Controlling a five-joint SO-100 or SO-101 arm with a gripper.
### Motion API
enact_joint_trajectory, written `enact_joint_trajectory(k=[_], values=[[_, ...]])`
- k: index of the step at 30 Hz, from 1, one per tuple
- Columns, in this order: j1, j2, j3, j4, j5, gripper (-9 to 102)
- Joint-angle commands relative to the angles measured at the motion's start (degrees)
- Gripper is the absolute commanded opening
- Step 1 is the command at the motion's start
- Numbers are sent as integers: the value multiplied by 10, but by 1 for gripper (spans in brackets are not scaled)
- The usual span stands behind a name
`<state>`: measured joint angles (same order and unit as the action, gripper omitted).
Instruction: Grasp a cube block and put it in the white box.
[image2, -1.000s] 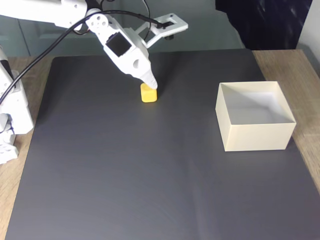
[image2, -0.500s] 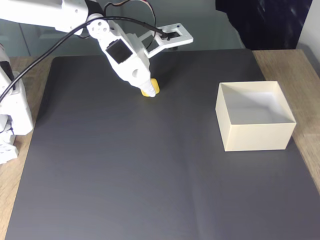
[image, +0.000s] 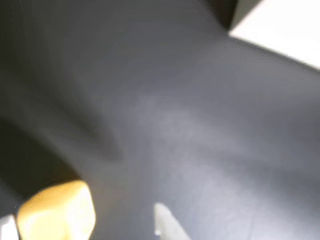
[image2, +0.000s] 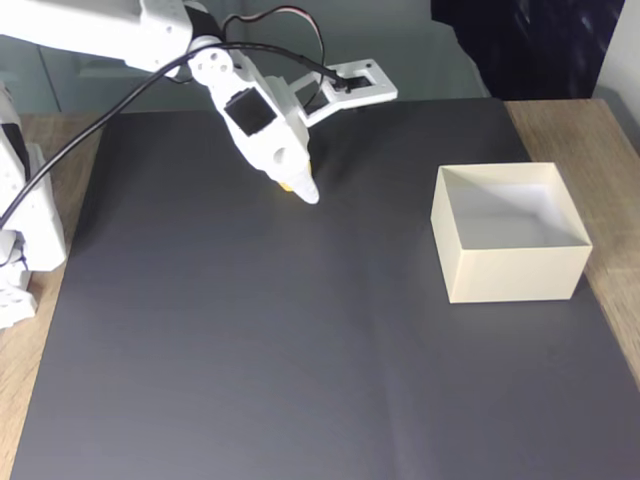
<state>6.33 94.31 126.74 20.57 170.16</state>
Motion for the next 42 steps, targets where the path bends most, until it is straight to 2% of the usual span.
enact_joint_trajectory(k=[1, 12, 26, 29, 35, 42], values=[[-9, -10, -40, -9, 3, 35], [-56, -43, -45, -18, 7, 32], [-58, -56, -45, -27, 14, 29], [-62, -59, -45, -28, 18, 23], [-76, -60, -46, -25, 15, 0], [-76, -52, -42, -20, 17, 0]])
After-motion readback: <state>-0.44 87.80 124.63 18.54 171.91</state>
